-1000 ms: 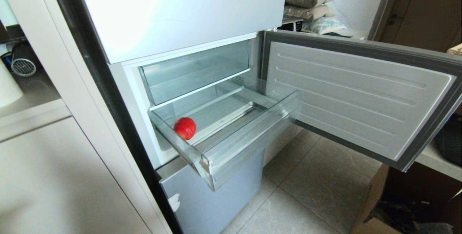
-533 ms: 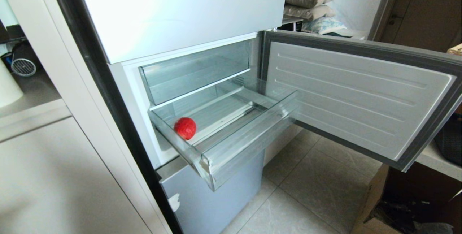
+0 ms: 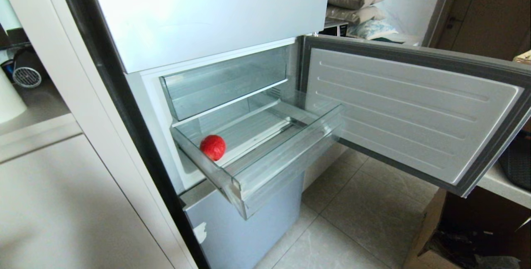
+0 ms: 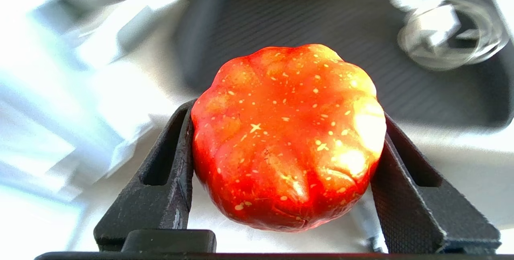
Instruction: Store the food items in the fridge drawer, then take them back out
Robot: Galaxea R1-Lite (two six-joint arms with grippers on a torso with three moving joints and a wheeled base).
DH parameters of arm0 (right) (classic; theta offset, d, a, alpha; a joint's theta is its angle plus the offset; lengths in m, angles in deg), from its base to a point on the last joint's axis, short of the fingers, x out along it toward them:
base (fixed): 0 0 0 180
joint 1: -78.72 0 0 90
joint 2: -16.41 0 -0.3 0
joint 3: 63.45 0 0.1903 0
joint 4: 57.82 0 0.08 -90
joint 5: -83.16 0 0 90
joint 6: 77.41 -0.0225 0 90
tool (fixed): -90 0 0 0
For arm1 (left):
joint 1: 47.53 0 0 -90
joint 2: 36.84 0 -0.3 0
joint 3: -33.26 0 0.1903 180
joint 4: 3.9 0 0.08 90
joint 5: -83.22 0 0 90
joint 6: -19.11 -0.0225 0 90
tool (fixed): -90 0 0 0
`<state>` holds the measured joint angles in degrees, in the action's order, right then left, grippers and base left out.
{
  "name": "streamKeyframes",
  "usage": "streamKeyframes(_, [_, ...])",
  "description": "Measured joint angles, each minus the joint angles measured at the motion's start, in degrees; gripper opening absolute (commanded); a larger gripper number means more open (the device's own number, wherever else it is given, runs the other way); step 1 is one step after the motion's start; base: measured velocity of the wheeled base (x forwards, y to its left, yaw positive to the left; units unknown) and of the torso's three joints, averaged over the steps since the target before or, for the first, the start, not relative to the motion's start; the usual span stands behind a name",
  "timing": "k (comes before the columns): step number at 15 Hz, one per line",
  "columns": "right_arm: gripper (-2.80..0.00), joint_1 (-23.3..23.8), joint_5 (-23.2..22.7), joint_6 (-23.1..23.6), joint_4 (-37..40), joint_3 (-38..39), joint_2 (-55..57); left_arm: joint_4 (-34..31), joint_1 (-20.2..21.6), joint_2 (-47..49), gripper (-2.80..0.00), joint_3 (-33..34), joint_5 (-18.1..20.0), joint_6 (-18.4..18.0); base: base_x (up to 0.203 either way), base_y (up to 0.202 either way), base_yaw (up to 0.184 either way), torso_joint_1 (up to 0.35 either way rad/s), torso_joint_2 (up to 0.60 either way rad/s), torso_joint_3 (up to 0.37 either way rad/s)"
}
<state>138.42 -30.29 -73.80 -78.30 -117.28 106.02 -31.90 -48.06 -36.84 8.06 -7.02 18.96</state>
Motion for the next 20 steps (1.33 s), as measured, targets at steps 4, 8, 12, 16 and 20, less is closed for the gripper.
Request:
streamKeyframes(4, [-2.80,-1.4,-5.4,1.6,0.9,17.0,-18.7,0.0,0.0,0.0,-2.80,0.0,0.0,0.0,0.000,0.000,0.000,0.000,0.00,0.000])
streamKeyframes(8, [-2.80,-3.4,-5.7,4.2,1.1,21.2,-25.6,0.0,0.0,0.0,-2.80,0.0,0.0,0.0,-0.002,-0.005,0.104,0.001,0.00,-0.001])
streamKeyframes(12, [-2.80,-5.7,-5.8,4.3,1.0,21.6,-27.0,0.0,0.0,0.0,-2.80,0.0,0.0,0.0,-0.001,-0.011,0.175,0.005,0.00,0.003])
streamKeyframes(16, [-2.80,-7.1,-5.8,4.4,1.0,21.5,-27.2,0.0,0.0,0.0,-2.80,0.0,0.0,0.0,-0.001,-0.011,0.175,0.005,0.00,0.004])
streamKeyframes(20, [-2.80,-7.2,-5.6,4.0,1.1,21.9,-27.5,0.0,0.0,0.0,-2.80,0.0,0.0,0.0,0.001,-0.009,0.175,0.000,0.00,0.002])
